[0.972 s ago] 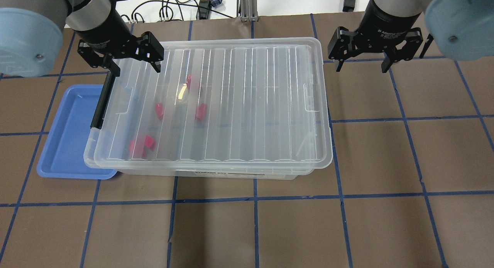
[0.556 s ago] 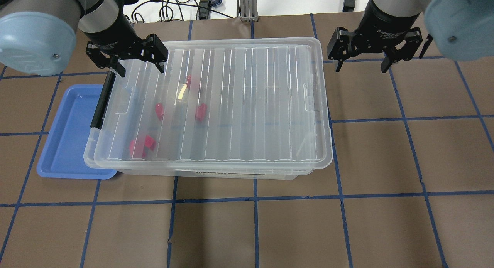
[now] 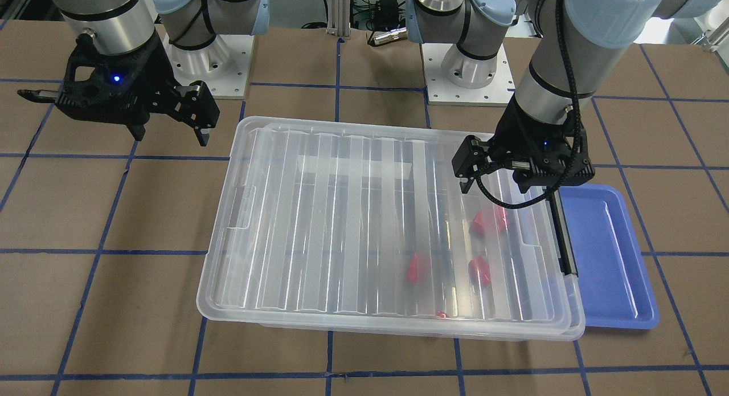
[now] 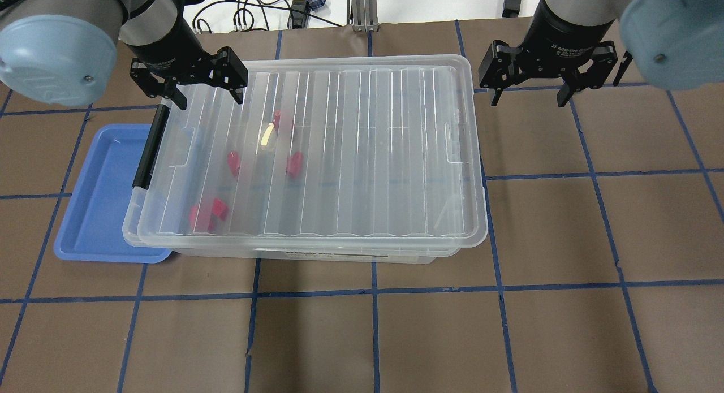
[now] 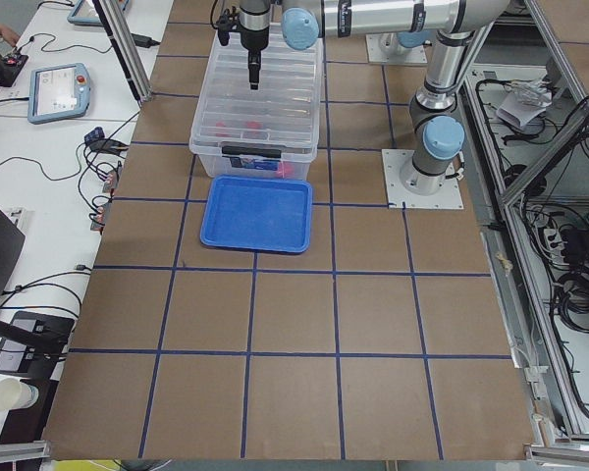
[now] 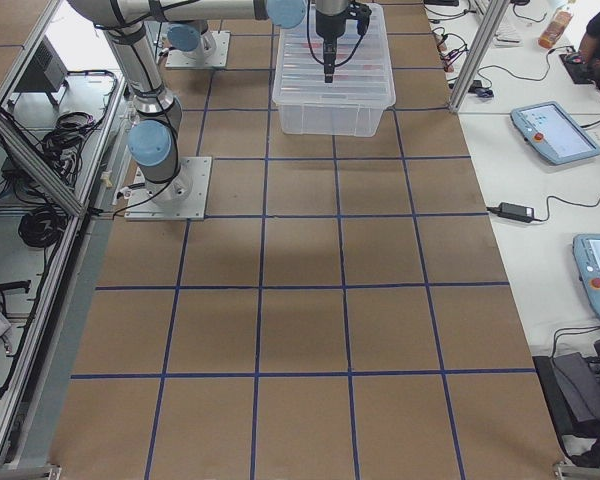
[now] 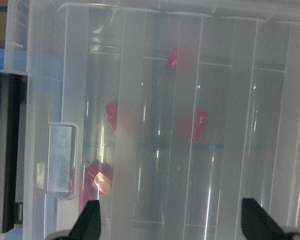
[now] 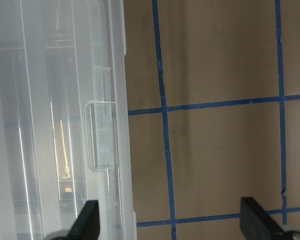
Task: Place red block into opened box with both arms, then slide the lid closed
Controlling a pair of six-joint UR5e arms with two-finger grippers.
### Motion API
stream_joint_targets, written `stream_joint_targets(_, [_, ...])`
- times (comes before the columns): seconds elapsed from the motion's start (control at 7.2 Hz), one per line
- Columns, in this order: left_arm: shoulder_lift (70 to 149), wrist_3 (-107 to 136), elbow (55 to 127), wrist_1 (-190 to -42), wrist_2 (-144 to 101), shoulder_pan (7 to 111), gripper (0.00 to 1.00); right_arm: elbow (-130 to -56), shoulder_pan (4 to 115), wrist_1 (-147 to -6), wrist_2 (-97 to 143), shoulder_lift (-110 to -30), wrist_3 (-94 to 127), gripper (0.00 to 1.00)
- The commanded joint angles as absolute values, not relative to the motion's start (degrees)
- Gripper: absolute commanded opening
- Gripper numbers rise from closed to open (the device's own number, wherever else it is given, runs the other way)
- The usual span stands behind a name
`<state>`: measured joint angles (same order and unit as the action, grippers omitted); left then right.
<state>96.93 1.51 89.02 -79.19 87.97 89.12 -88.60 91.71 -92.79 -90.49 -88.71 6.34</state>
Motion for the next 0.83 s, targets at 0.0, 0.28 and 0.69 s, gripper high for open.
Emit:
stream_joint_targets(0.0, [96.3,1.7,88.9,-78.5,88.5,89.2,1.00,-89.0,91.9,-92.3,-90.8,-88.4,6.7,1.00])
stream_joint_targets(0.28, [95.5,1.8,89.4,-81.0,88.6,89.0,1.00,-89.0,91.9,-92.2,-90.8,-88.4,6.8,1.00])
stream_joint_targets(0.69, [95.4,1.8,88.5,-81.4,88.7,89.0,1.00,-88.8,91.9,-90.5,-90.7,-88.5,6.8,1.00])
